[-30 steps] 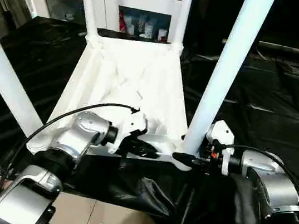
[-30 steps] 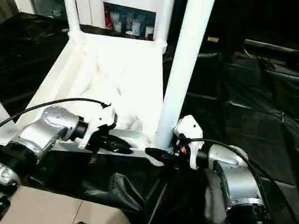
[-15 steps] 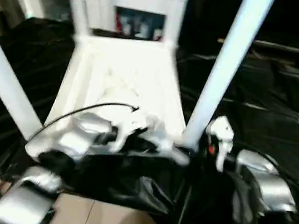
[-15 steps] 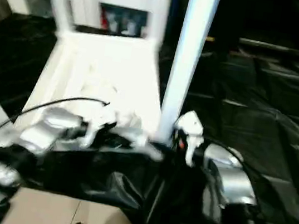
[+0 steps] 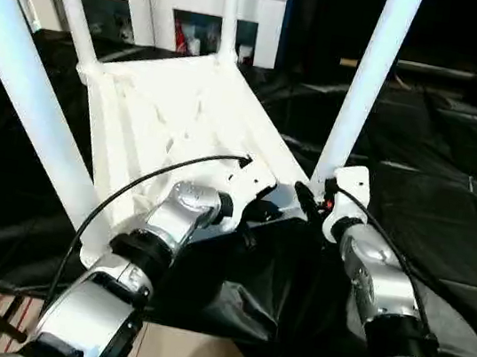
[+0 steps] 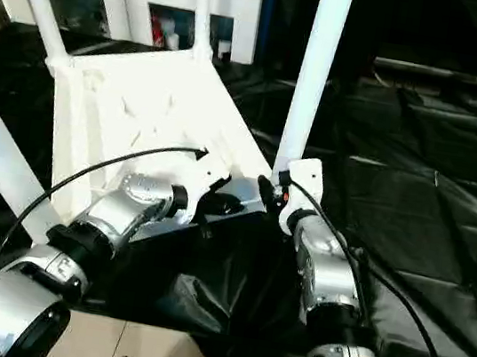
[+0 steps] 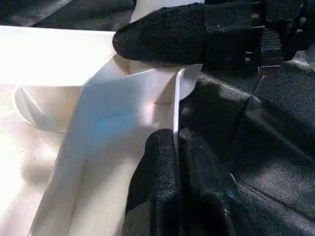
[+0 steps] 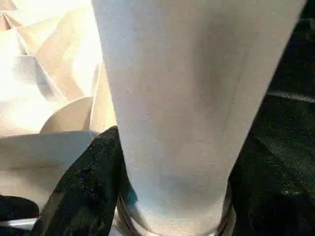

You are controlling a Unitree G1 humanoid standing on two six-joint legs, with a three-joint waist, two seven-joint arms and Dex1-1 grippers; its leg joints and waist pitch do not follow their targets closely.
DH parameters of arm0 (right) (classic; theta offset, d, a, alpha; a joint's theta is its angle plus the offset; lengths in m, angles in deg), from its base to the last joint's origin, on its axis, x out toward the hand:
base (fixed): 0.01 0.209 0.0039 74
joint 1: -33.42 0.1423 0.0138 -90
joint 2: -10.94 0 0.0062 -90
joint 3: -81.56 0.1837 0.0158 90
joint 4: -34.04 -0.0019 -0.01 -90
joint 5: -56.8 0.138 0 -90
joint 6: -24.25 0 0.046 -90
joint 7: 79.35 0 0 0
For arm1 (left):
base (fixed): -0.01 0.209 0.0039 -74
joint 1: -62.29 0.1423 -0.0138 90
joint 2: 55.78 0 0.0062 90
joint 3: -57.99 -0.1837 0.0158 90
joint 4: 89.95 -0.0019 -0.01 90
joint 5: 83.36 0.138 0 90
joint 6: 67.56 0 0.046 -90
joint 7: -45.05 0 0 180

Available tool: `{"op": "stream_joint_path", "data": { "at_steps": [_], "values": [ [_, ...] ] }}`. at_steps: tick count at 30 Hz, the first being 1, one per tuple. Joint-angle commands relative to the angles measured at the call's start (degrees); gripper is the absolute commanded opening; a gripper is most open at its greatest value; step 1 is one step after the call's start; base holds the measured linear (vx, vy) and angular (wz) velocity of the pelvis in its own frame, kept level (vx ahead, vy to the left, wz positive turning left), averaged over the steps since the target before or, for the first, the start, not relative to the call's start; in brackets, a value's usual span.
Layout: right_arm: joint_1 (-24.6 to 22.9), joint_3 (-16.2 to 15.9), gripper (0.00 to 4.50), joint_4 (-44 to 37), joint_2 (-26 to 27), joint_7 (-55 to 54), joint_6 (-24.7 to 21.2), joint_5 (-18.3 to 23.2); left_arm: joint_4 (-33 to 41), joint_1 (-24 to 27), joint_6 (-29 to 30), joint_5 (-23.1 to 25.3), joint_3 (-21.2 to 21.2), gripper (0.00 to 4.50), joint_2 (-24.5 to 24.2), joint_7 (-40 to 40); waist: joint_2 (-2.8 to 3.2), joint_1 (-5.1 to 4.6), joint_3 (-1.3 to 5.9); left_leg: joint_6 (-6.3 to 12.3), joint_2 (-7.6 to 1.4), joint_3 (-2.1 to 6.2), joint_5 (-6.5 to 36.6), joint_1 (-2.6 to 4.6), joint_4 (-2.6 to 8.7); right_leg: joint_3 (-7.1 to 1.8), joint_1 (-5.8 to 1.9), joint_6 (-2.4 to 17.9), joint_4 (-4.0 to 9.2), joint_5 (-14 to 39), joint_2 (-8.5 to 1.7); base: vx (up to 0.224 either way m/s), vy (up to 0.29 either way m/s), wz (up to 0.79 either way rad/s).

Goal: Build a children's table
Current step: Rotate leg to tighten

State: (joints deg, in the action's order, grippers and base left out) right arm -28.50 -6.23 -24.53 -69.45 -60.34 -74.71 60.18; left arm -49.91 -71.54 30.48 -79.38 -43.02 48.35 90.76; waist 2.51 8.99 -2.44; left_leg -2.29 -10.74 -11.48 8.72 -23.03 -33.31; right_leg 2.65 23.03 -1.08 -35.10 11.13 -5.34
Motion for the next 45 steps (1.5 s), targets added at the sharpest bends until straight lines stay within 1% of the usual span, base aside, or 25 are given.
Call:
{"op": "stream_joint_path", "data": {
  "at_steps": [1,3,5,7,8,11,13,14,15,16,17,18,21,22,24,27,28,32,33,38,40,41,43,44,45],
  "values": [
    [-1.2,-5.0,3.38,-0.9,4.1,7.6,-2.2,2.9,2.0,-2.1,-3.5,-2.8,0.5,0.00,3.1,1.2,-0.97,0.04,3.78,2.40,-2.24,1.56,13.8,1.51,3.85,-1.79,-2.46,11.9,4.23,6.8,-3.53,0.000,0.000,0.00],
    [-1.7,-5.6,3.68,-2.3,2.8,10.3,-2.5,3.1,2.9,-1.6,-4.0,-3.5,0.4,0.00,2.2,3.4,-1.12,0.01,3.82,2.52,-2.29,1.55,13.4,1.48,3.85,-1.75,-2.43,12.0,4.17,6.6,-3.47,0.000,0.000,0.00],
    [-2.1,-6.8,3.82,-3.1,0.8,13.9,-1.9,2.8,3.9,-1.0,-4.4,-4.2,0.1,0.00,1.2,6.0,-1.05,0.11,3.77,2.76,-2.36,1.49,13.5,1.46,3.80,-1.75,-2.41,12.1,4.15,6.7,-3.47,0.000,0.000,0.00],
    [-2.5,-7.7,3.82,-4.0,-1.0,17.2,-1.3,3.0,4.9,-0.4,-4.5,-4.7,0.0,0.00,0.4,8.3,-1.12,0.14,3.75,2.77,-2.35,1.48,13.4,1.41,3.76,-1.73,-2.47,12.3,4.11,6.7,-3.50,0.000,0.000,0.00],
    [-3.3,-8.7,3.82,-5.8,-3.6,22.3,-1.2,4.0,6.4,0.6,-4.7,-5.5,-0.3,0.00,-0.8,11.8,-1.17,0.24,3.71,2.74,-2.41,1.51,13.6,1.45,3.78,-1.71,-2.50,12.4,4.17,7.2,-3.57,0.000,0.000,0.00],
    [-5.3,-10.3,3.82,-9.9,-8.9,32.3,-1.2,5.8,9.3,2.3,-4.2,-6.7,-1.0,0.00,-3.4,18.3,-1.22,0.88,3.80,4.37,-2.57,1.40,12.1,1.30,3.42,-1.67,-2.57,12.9,3.80,5.0,-3.48,0.000,0.000,0.00],
    [-6.1,-10.8,3.82,-11.5,-11.4,36.6,-1.5,6.8,10.4,3.1,-3.5,-6.8,-1.6,0.00,-4.9,21.2,-1.19,1.26,3.73,4.81,-2.72,1.34,12.3,1.37,3.36,-1.71,-2.48,13.1,3.82,6.0,-3.54,0.000,0.000,0.00],
    [-6.4,-10.9,3.82,-12.1,-12.4,38.6,-1.8,7.2,10.8,3.4,-3.2,-6.9,-1.9,0.00,-5.6,22.5,-1.07,1.27,3.67,4.56,-2.79,1.32,13.0,1.47,3.45,-1.69,-2.20,13.4,3.96,7.5,-3.52,0.000,0.000,0.00],
    [-6.8,-11.1,3.82,-12.8,-14.1,41.7,-2.4,7.7,11.6,4.0,-2.8,-6.9,-2.5,0.00,-7.0,24.8,-1.17,1.35,3.68,4.35,-2.82,1.32,13.2,1.52,3.46,-1.69,-2.19,13.5,3.96,8.0,-3.50,0.000,0.000,0.00],
    [-7.0,-11.2,3.82,-13.1,-15.3,44.0,-2.6,7.8,12.1,4.5,-2.4,-7.0,-2.9,0.00,-8.0,26.3,-1.15,1.57,3.65,4.10,-2.95,1.39,13.6,1.52,3.54,-1.73,-2.21,13.6,3.92,8.6,-3.53,0.000,0.000,0.00],
    [-7.0,-11.2,3.82,-13.1,-15.3,44.0,-2.6,7.8,12.1,4.5,-2.4,-7.0,-2.9,0.00,-8.0,26.3,-0.96,1.84,3.63,3.74,-3.09,1.39,14.5,1.69,3.58,-1.79,-1.97,13.6,3.96,9.2,-3.57,0.000,0.000,0.00],
    [-6.9,-11.5,3.82,-13.2,-16.8,46.5,-3.2,8.0,13.0,5.1,-2.0,-7.1,-3.4,0.00,-9.4,28.6,-0.96,2.16,3.63,3.25,-3.10,1.39,15.0,1.86,3.62,-1.84,-1.84,13.7,4.02,9.6,-3.60,0.000,0.000,0.00],
    [-6.7,-11.8,3.82,-13.2,-17.9,48.2,-3.5,8.3,13.9,5.7,-1.1,-7.3,-3.8,0.00,-10.8,30.7,-1.04,2.24,3.59,2.68,-3.01,1.42,15.4,1.73,3.73,-1.85,-1.91,13.8,3.88,9.6,-3.56,0.000,0.000,0.00],
    [-6.7,-11.8,3.59,-13.3,-18.3,48.7,-3.7,8.6,14.5,6.1,-0.8,-7.2,-4.0,0.00,-11.4,31.6,-1.16,2.28,3.57,2.58,-3.05,1.47,15.4,1.71,3.79,-1.85,-1.98,13.8,3.90,9.7,-3.65,0.000,0.000,0.00],
    [-6.5,-12.2,3.52,-13.6,-19.1,50.2,-4.5,8.9,15.8,7.0,-0.3,-6.9,-4.3,0.00,-12.7,33.3,-1.12,2.25,3.65,2.58,-3.04,1.47,14.9,1.66,3.74,-1.86,-1.99,13.7,3.77,9.2,-3.70,0.000,0.000,0.00],
    [-6.5,-12.6,3.35,-13.8,-19.4,51.2,-5.1,8.9,16.5,7.4,0.1,-7.2,-4.2,0.00,-13.2,33.7,-1.17,2.32,3.66,2.74,-2.95,1.39,14.0,1.60,3.62,-1.85,-1.96,14.0,3.68,8.3,-3.64,0.000,0.000,0.00],
    [-6.5,-12.6,3.21,-13.8,-19.4,51.3,-5.1,8.9,16.6,7.4,0.1,-7.2,-4.3,0.00,-13.2,33.7,-1.32,2.32,3.67,2.77,-2.94,1.39,13.9,1.57,3.60,-1.84,-1.99,14.0,3.67,8.2,-3.67,0.000,0.000,0.00],
    [-6.6,-13.2,2.96,-14.2,-19.2,52.1,-5.9,9.3,16.8,7.7,0.1,-7.2,-4.4,0.00,-13.6,33.7,-1.25,2.38,3.71,2.72,-2.92,1.39,13.8,1.64,3.55,-1.82,-1.95,14.0,3.67,8.7,-3.67,0.000,0.000,0.00],
    [-6.7,-13.5,2.76,-14.4,-19.2,52.3,-6.2,9.4,17.0,7.9,0.3,-7.2,-4.4,0.00,-13.6,33.6,-1.22,2.37,3.68,2.70,-2.93,1.40,13.8,1.64,3.59,-1.82,-1.93,13.9,3.68,8.8,-3.63,0.000,0.000,0.00],
    [-7.4,-13.3,2.68,-14.5,-18.0,50.1,-6.7,9.2,16.5,7.7,0.2,-6.3,-3.6,0.00,-12.6,29.6,-1.19,2.34,3.70,2.47,-2.93,1.40,13.8,1.64,3.57,-1.83,-1.90,13.9,3.65,8.7,-3.62,0.000,0.000,0.00],
    [-7.4,-12.8,2.66,-13.3,-16.4,46.4,-5.7,8.0,15.4,7.1,0.2,-6.1,-2.7,0.00,-11.5,26.8,-1.25,2.29,3.62,2.12,-2.92,1.42,14.3,1.64,3.64,-1.85,-1.84,13.8,3.75,9.2,-3.64,0.000,0.000,0.00],
    [-7.0,-11.8,2.66,-11.2,-14.3,41.2,-5.5,6.5,13.9,6.1,0.0,-5.9,-1.7,0.00,-10.2,23.2,-1.38,2.09,3.48,1.59,-2.79,1.43,15.1,1.62,3.73,-1.89,-1.76,13.4,3.97,11.2,-3.76,0.000,0.000,0.00],
    [-6.7,-11.1,2.66,-9.4,-12.5,36.9,-5.0,5.3,12.8,5.2,-0.3,-5.6,-1.2,0.00,-9.1,20.7,-1.46,1.77,3.35,0.30,-2.62,1.55,17.0,1.72,3.97,-1.89,-1.71,12.4,4.37,15.4,-3.94,0.000,0.000,0.00],
    [-6.2,-10.1,2.66,-7.4,-10.4,32.0,-4.2,4.5,11.5,4.2,-0.8,-5.0,-0.9,0.00,-7.9,17.4,-1.45,1.67,3.35,-0.15,-2.63,1.67,17.3,1.67,4.09,-1.91,-1.75,12.0,4.45,16.2,-4.03,0.000,0.000,0.00],
    [-5.3,-8.1,2.66,-4.4,-6.3,23.3,-4.1,3.9,9.0,2.3,-1.0,-4.0,-0.5,0.00,-5.3,11.6,-1.23,1.13,3.33,-1.22,-2.56,1.73,18.3,1.87,4.25,-1.97,-1.46,11.4,4.65,17.5,-3.92,0.000,0.000,0.00]
  ]
}}
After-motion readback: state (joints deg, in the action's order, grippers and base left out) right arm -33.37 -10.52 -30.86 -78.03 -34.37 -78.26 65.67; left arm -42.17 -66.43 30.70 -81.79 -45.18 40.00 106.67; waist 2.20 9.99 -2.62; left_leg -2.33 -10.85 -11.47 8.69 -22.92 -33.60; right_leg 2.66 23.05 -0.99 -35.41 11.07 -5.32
